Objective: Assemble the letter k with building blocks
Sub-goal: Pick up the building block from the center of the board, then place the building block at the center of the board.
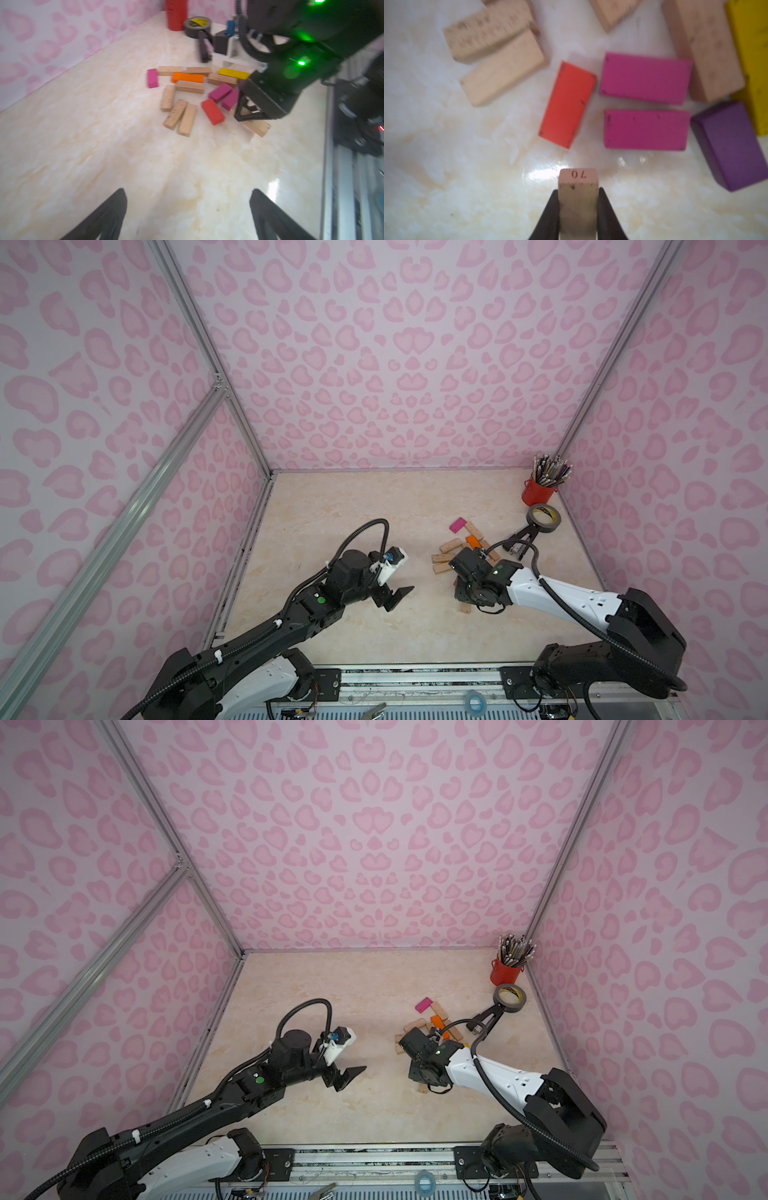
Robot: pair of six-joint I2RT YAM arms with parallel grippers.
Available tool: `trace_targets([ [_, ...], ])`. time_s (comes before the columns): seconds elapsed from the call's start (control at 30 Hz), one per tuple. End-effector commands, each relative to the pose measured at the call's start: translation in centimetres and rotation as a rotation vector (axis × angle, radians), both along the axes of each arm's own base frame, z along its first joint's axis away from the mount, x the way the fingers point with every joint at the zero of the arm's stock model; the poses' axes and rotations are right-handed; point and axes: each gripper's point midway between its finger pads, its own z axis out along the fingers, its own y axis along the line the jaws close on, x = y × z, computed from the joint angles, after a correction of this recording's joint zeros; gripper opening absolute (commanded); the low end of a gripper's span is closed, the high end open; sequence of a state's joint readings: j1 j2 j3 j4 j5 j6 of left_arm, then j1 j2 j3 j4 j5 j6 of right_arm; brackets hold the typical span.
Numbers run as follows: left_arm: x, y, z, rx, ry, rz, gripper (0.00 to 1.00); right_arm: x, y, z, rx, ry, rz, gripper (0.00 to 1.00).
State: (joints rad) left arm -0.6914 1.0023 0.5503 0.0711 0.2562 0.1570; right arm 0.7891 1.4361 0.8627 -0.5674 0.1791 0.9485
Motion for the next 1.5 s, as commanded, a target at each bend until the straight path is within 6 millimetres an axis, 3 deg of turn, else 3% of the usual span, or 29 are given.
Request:
trace_targets([
  [0.0, 4.0, 3.8, 2.4, -0.217, 0.079, 0.304, 0.94, 4.6, 3.2, 2.0, -0.012, -0.107, 0.172, 0.18],
  [0.1, 6.2, 8.8, 3.2, -0.320, 0.096, 0.545, 0.94, 8.6, 7.0, 2.2, -0.002, -0.117, 0.229, 0.17],
  [0.27, 7.0, 13.3, 3.4, -0.298, 0.075, 0.749, 0.94, 13.6, 12.9, 0.4, 0.035, -0.116, 0.265, 0.17],
  [0.47, 7.7, 13.5, 1.6, -0.246, 0.156, 0.785, 0.93, 16.8, 17.1, -2.6, 0.041, -0.094, 0.270, 0.17],
  [0.63, 8.7, 13.1, 0.7, -0.198, 0.204, 0.793, 0.93, 17.7, 17.8, -4.5, 0.031, -0.076, 0.242, 0.18],
  [0.73, 9.1, 12.8, -0.1, -0.163, 0.240, 0.797, 0.93, 17.7, 17.9, -5.2, 0.033, -0.062, 0.234, 0.26],
  [0.77, 9.4, 13.3, -0.3, -0.174, 0.258, 0.848, 0.73, 17.7, 18.0, -5.3, 0.035, -0.059, 0.232, 0.32],
  [0.9, 10.0, 12.9, -1.3, -0.133, 0.301, 0.887, 0.62, 17.8, 17.9, -4.7, 0.047, -0.066, 0.230, 0.46],
  [1.03, 10.6, 10.8, -1.4, -0.104, 0.321, 0.853, 0.60, 17.9, 17.4, -2.4, 0.087, -0.095, 0.226, 0.48],
  [1.1, 11.4, 10.3, -1.1, -0.117, 0.323, 0.911, 0.51, 17.9, 16.4, -0.4, 0.117, -0.135, 0.213, 0.49],
  [1.27, 13.0, 6.1, -1.5, -0.095, 0.352, 0.872, 0.48, 16.6, 11.2, 4.4, 0.159, -0.251, 0.164, 0.55],
  [1.47, 15.6, 2.4, -4.3, -0.010, 0.428, 0.846, 0.43, 12.5, 4.1, 7.3, 0.117, -0.343, 0.124, 0.71],
])
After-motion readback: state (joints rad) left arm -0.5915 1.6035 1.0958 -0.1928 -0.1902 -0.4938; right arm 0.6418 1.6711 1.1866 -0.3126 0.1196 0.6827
